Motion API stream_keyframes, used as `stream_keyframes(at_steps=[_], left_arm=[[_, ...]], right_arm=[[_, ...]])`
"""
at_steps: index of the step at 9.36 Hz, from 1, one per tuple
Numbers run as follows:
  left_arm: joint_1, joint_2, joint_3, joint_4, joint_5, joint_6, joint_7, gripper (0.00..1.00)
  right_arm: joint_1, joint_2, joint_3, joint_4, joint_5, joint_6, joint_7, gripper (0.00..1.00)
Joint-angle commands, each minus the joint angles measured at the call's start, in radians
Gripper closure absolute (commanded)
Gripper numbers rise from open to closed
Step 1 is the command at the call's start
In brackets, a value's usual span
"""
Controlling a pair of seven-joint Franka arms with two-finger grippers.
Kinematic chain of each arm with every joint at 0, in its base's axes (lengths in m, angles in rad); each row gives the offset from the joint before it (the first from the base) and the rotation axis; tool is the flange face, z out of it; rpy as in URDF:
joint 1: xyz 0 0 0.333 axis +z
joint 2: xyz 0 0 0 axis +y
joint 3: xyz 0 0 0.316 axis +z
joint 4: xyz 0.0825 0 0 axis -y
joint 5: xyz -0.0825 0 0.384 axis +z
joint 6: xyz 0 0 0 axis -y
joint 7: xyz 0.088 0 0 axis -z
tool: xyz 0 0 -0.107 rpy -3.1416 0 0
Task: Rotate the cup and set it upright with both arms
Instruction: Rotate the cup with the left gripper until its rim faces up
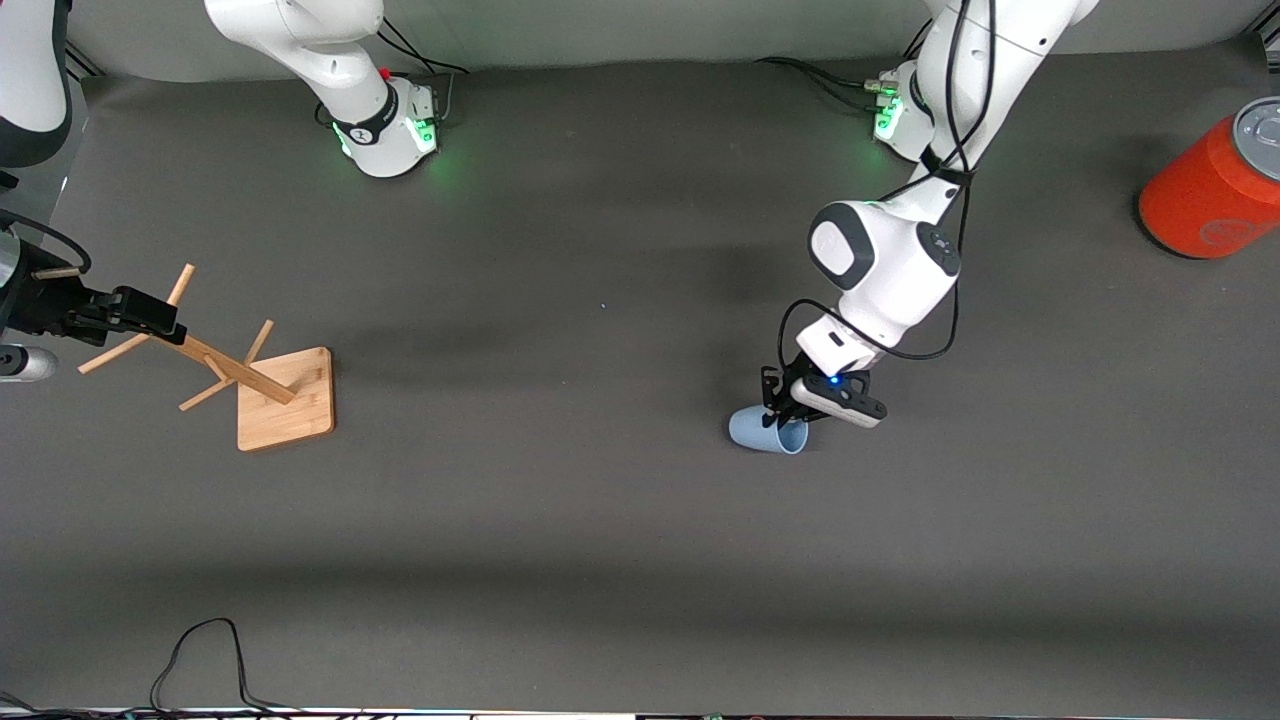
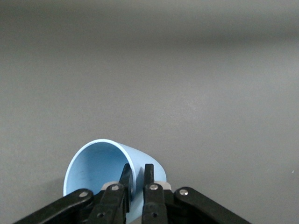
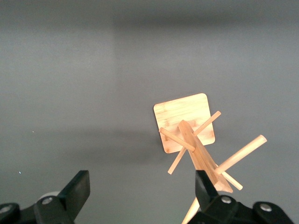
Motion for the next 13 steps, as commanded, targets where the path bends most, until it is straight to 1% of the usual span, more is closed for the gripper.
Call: stream_keyframes(at_steps=[1, 4, 6, 7, 8, 9, 10, 11, 13], left_arm=[[-0.085, 0.011, 0.125, -0.022, 0.103, 0.006, 0.069, 1.00], [-0.085, 0.003, 0.206, 0.044, 0.235, -0.169, 0.066, 1.00], [-0.085, 0.000, 0.281, 0.133, 0.367, -0.342, 0.038, 1.00], [-0.087, -0.008, 0.307, 0.177, 0.472, -0.440, -0.047, 1.00], [-0.084, -0.008, 0.311, 0.249, 0.657, -0.561, -0.204, 1.00], [-0.090, -0.009, 0.303, 0.333, 0.814, -0.703, -0.380, 1.00], [-0.116, -0.008, 0.295, 0.384, 0.875, -0.800, -0.498, 1.00], [-0.154, -0.009, 0.295, 0.385, 0.875, -0.810, -0.558, 1.00], [-0.250, 0.003, 0.295, 0.385, 0.886, -0.817, -0.778, 1.00]], right_arm=[[0.003, -0.005, -0.004, -0.003, -0.010, -0.004, -0.022, 0.00], [0.003, -0.005, -0.004, -0.003, -0.010, -0.004, -0.022, 0.00], [0.003, -0.005, -0.004, -0.003, -0.010, -0.004, -0.022, 0.00], [0.003, -0.007, -0.004, -0.003, -0.010, -0.004, -0.022, 0.00], [0.003, -0.007, -0.004, -0.003, -0.010, -0.005, -0.022, 0.00], [0.003, -0.007, -0.004, -0.003, -0.010, -0.005, -0.022, 0.00], [0.003, -0.007, -0.004, -0.003, -0.010, -0.005, -0.022, 0.00], [0.003, -0.007, -0.004, -0.003, -0.010, -0.005, -0.022, 0.00], [0.003, -0.007, -0.004, -0.003, -0.010, -0.005, -0.022, 0.00]])
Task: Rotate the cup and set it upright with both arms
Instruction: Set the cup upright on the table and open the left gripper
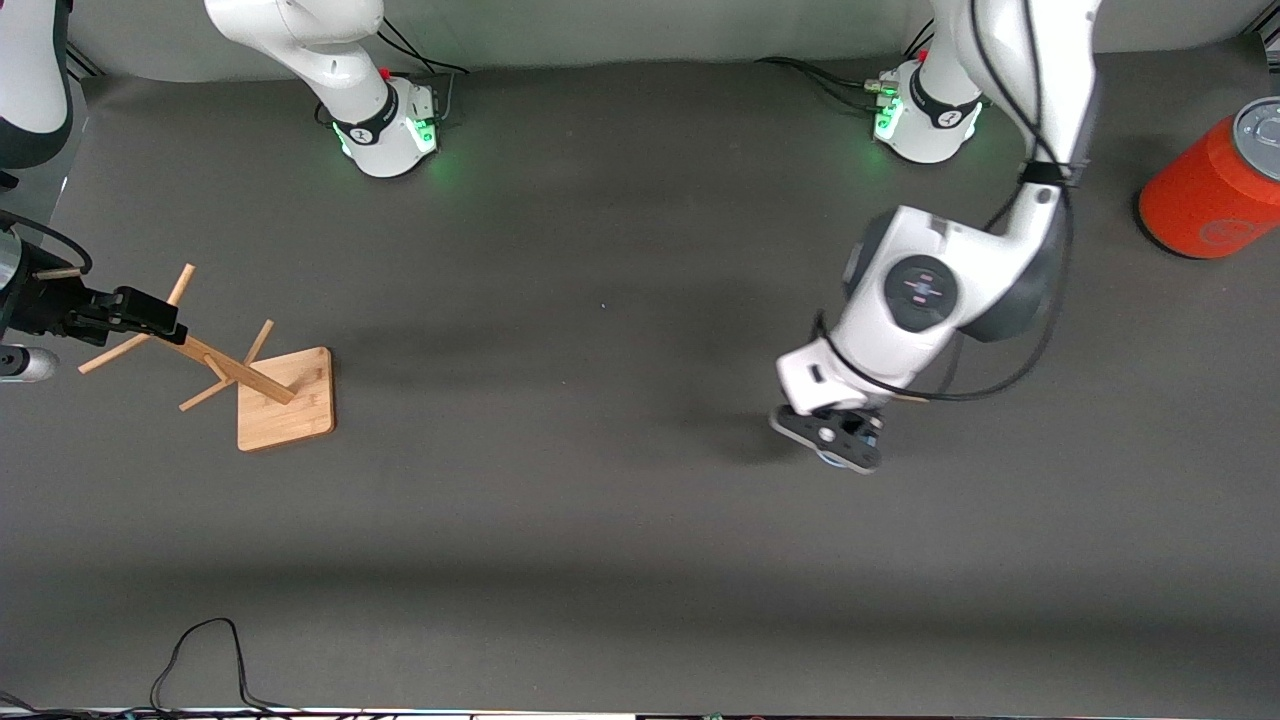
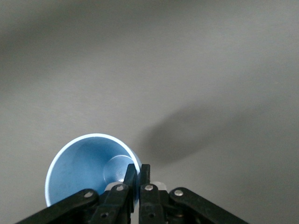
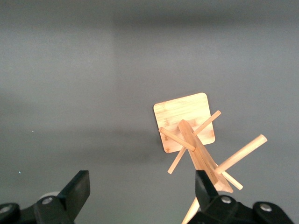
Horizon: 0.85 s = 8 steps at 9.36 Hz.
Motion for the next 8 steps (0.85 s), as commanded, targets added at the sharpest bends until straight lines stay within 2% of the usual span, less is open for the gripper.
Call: stream_keyframes(at_steps=[1, 4, 8], left_arm=[[-0.108, 0.032, 0.016, 0.007, 0.039, -0.011, -0.217, 1.00], [-0.186, 0.096, 0.016, 0.007, 0.091, 0.047, -0.431, 1.00], [-0.212, 0.136, 0.016, -0.022, 0.093, 0.131, -0.529, 1.00]], right_arm=[[0.004, -0.007, -0.004, -0.001, -0.010, -0.005, -0.022, 0.00], [0.004, -0.005, -0.004, -0.002, -0.010, -0.005, -0.022, 0.00], [0.004, -0.005, -0.004, -0.002, -0.010, -0.005, -0.022, 0.00]])
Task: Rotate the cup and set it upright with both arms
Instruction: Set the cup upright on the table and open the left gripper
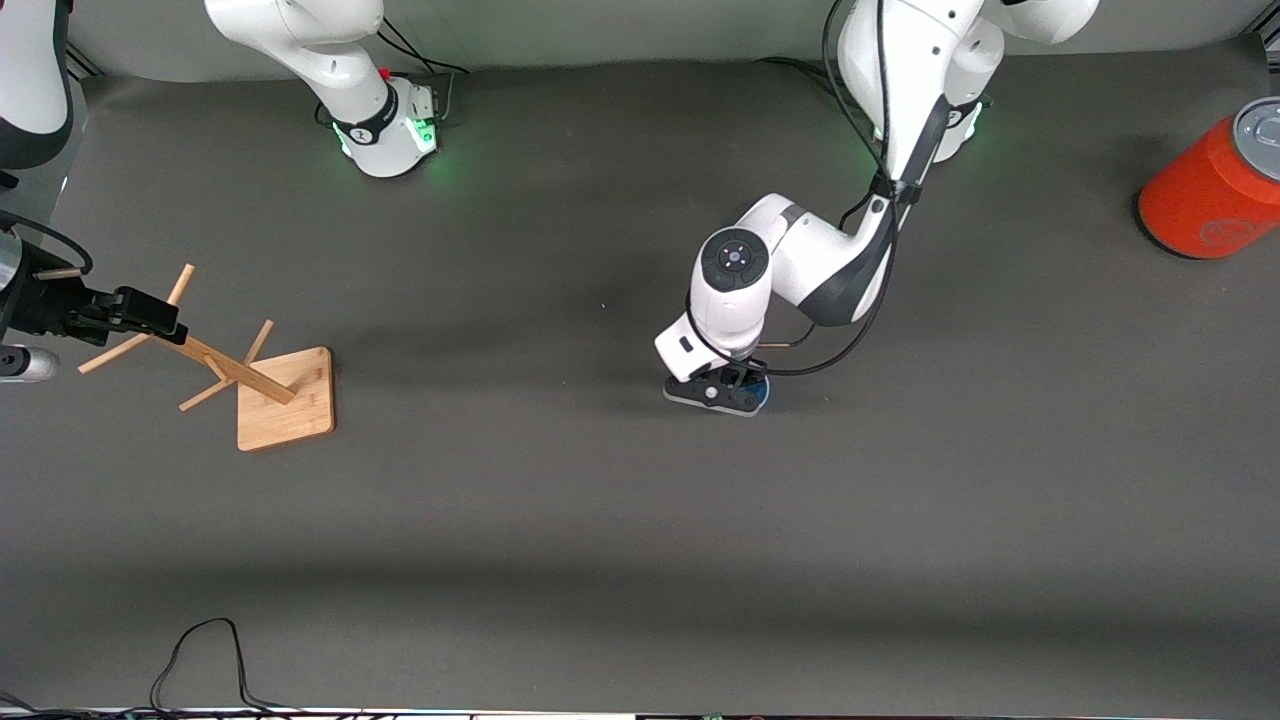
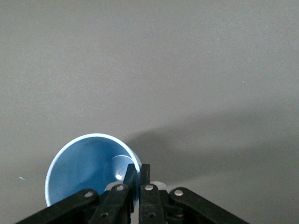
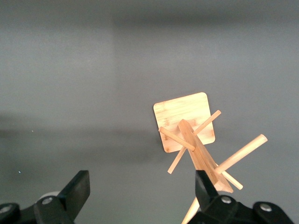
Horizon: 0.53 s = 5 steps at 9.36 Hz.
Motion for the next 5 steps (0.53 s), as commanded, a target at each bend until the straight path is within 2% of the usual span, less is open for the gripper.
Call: stream_keyframes(at_steps=[1, 2, 3, 4, 5], left_arm=[[-0.015, 0.005, 0.016, -0.045, 0.020, 0.100, -0.078, 1.00], [-0.014, 0.004, 0.016, -0.046, 0.020, 0.099, -0.081, 1.00], [-0.006, -0.007, 0.017, -0.046, 0.020, 0.093, -0.081, 0.08], [-0.002, -0.030, 0.022, -0.043, 0.020, 0.053, -0.083, 0.00], [0.000, -0.058, 0.025, -0.040, 0.018, -0.024, -0.077, 0.00]], right_arm=[[0.004, -0.005, -0.004, 0.000, -0.010, -0.005, -0.023, 0.00], [0.004, -0.005, -0.004, 0.000, -0.010, -0.005, -0.022, 0.00], [0.004, -0.005, -0.004, 0.000, -0.010, -0.005, -0.022, 0.00], [0.004, -0.005, -0.004, 0.000, -0.010, -0.005, -0.022, 0.00], [0.004, -0.005, -0.004, 0.000, -0.010, -0.005, -0.022, 0.00]])
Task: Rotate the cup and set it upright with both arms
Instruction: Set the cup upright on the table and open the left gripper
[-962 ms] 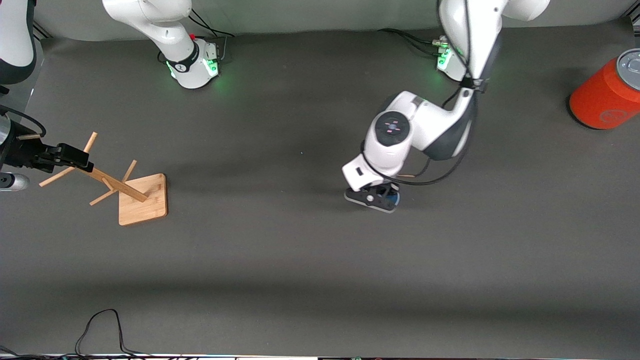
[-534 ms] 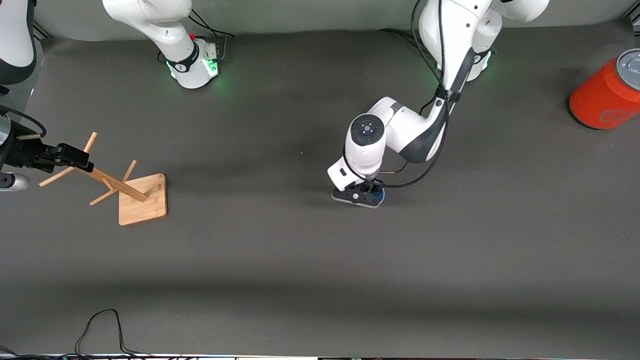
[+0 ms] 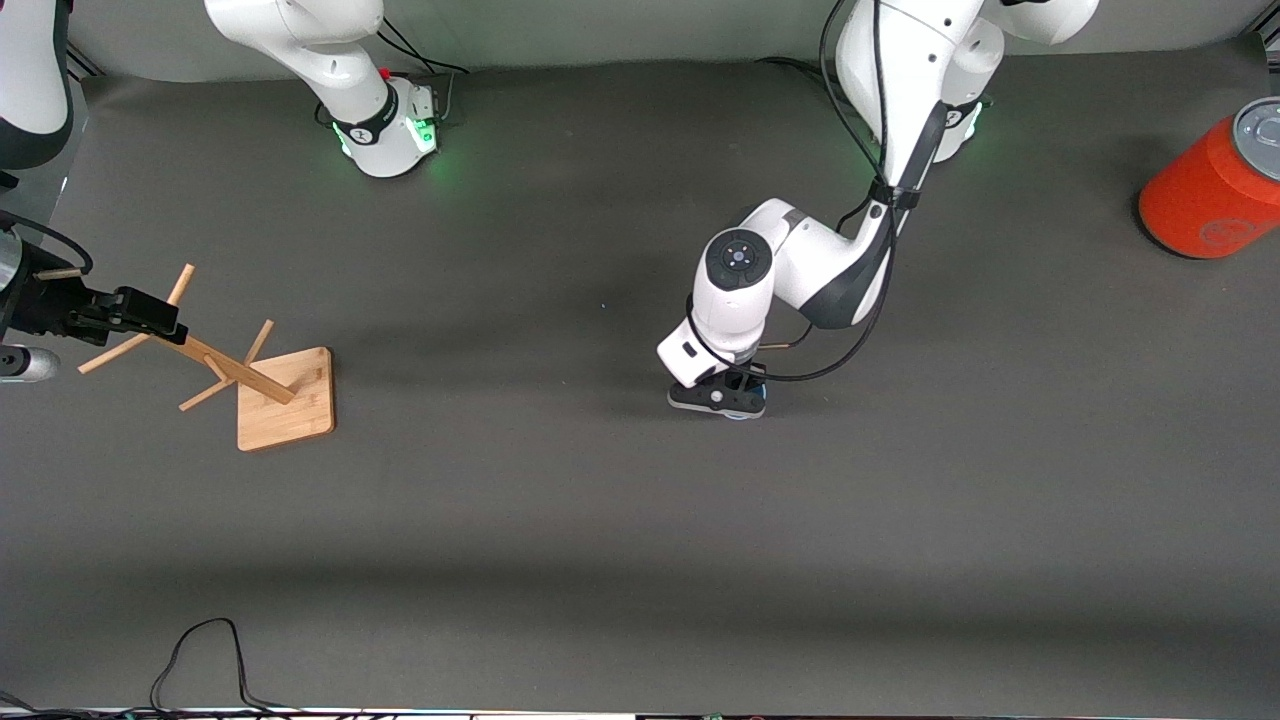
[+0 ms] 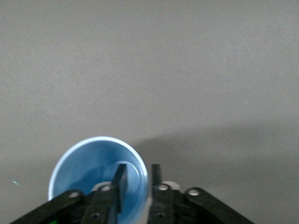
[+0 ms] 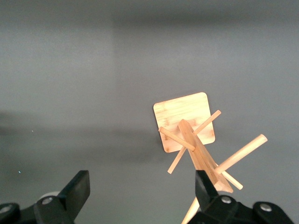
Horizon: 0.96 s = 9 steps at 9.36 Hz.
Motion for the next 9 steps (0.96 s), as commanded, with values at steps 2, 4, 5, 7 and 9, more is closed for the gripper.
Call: stream_keyframes(at_steps=[2, 4, 5, 7, 9], left_arm=[[0.000, -0.098, 0.010, -0.022, 0.011, -0.138, -0.027, 0.00], [0.047, -0.147, 0.010, 0.006, 0.005, -0.216, -0.025, 0.00], [0.067, -0.168, 0.010, 0.020, 0.005, -0.250, -0.027, 0.00], [0.145, -0.211, 0.019, 0.057, 0.014, -0.320, -0.002, 0.00], [0.218, -0.300, 0.024, 0.060, 0.018, -0.395, 0.016, 0.00]], right_arm=[[0.002, -0.005, -0.004, 0.000, -0.010, -0.005, -0.021, 0.00], [0.002, -0.005, -0.004, 0.000, -0.010, -0.005, -0.021, 0.00], [0.002, -0.005, -0.004, 0.000, -0.010, -0.005, -0.021, 0.00], [0.002, -0.005, -0.004, 0.000, -0.010, -0.005, -0.021, 0.00], [0.002, -0.005, -0.004, 0.000, -0.010, -0.005, -0.021, 0.00]])
